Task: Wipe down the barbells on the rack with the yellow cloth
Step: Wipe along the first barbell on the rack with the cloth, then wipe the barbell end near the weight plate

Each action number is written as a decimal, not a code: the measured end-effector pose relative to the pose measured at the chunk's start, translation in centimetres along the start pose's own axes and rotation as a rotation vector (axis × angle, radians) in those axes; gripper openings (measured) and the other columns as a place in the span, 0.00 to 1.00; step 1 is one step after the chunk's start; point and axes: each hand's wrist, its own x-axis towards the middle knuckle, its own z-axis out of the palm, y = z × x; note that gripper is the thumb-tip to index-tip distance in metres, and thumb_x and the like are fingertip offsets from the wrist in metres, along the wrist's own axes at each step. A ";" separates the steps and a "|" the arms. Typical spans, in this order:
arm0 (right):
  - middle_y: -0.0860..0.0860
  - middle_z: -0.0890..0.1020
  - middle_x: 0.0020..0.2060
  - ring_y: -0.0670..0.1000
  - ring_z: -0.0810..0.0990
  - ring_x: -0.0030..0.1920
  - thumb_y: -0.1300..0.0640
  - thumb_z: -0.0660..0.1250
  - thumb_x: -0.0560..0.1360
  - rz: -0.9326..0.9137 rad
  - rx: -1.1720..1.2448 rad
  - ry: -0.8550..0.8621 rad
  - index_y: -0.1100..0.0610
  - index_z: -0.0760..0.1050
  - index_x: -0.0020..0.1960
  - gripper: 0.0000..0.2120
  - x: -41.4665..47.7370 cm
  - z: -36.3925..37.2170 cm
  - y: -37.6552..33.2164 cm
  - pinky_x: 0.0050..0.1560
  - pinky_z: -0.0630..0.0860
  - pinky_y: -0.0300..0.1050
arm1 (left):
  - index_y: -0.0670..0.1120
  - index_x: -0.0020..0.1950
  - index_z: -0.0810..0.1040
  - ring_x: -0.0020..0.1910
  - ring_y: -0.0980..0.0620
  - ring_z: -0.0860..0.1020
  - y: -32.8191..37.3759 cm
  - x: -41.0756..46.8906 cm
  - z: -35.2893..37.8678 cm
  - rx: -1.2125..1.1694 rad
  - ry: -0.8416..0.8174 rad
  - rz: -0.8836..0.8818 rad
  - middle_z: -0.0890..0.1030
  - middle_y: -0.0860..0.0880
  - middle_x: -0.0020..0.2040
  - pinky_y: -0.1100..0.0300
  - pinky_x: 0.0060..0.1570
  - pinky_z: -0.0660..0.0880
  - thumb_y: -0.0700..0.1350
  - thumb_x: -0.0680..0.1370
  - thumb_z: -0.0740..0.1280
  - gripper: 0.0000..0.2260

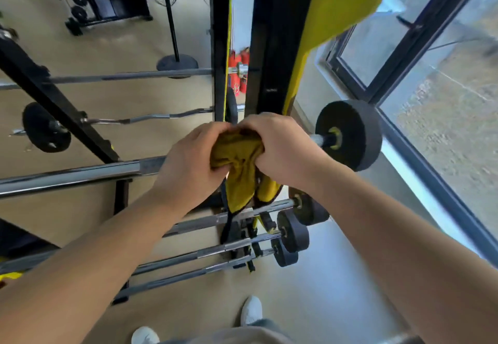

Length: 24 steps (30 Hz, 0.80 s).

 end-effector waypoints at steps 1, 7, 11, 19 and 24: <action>0.46 0.79 0.51 0.47 0.75 0.49 0.66 0.64 0.71 -0.001 0.024 0.018 0.49 0.76 0.62 0.22 -0.7 -1.2 0.7 0.46 0.75 0.41 | 0.47 0.64 0.73 0.49 0.55 0.78 1.1 0.4 0.5 -0.028 0.018 -0.012 0.79 0.53 0.51 0.66 0.48 0.73 0.42 0.71 0.75 0.23; 0.46 0.75 0.41 0.46 0.73 0.39 0.67 0.66 0.69 0.065 -0.005 0.170 0.51 0.74 0.51 0.15 -4.3 -6.3 6.2 0.34 0.66 0.35 | 0.48 0.51 0.74 0.40 0.60 0.72 6.9 4.3 3.3 -0.002 0.064 0.110 0.75 0.57 0.44 0.75 0.39 0.66 0.43 0.70 0.75 0.14; 0.50 0.77 0.41 0.54 0.74 0.43 0.67 0.68 0.67 0.019 -0.153 0.282 0.56 0.81 0.47 0.12 -4.3 -7.3 10.0 0.38 0.65 0.39 | 0.45 0.55 0.83 0.53 0.50 0.76 8.9 6.2 4.7 0.131 0.025 0.243 0.79 0.48 0.55 0.64 0.50 0.73 0.45 0.73 0.71 0.12; 0.45 0.77 0.53 0.56 0.67 0.62 0.49 0.66 0.70 0.009 -0.741 -0.030 0.45 0.81 0.46 0.07 -3.3 -5.4 12.2 0.63 0.59 0.63 | 0.47 0.54 0.84 0.52 0.49 0.74 9.9 7.0 6.3 0.387 -0.232 0.200 0.77 0.50 0.53 0.53 0.48 0.76 0.50 0.76 0.65 0.12; 0.45 0.66 0.74 0.54 0.53 0.77 0.46 0.60 0.68 0.027 -0.347 -0.189 0.36 0.74 0.65 0.25 -3.6 -7.3 13.3 0.72 0.49 0.68 | 0.52 0.47 0.85 0.50 0.55 0.76 10.7 8.9 6.8 0.181 -0.567 0.147 0.77 0.54 0.52 0.54 0.54 0.76 0.53 0.74 0.58 0.17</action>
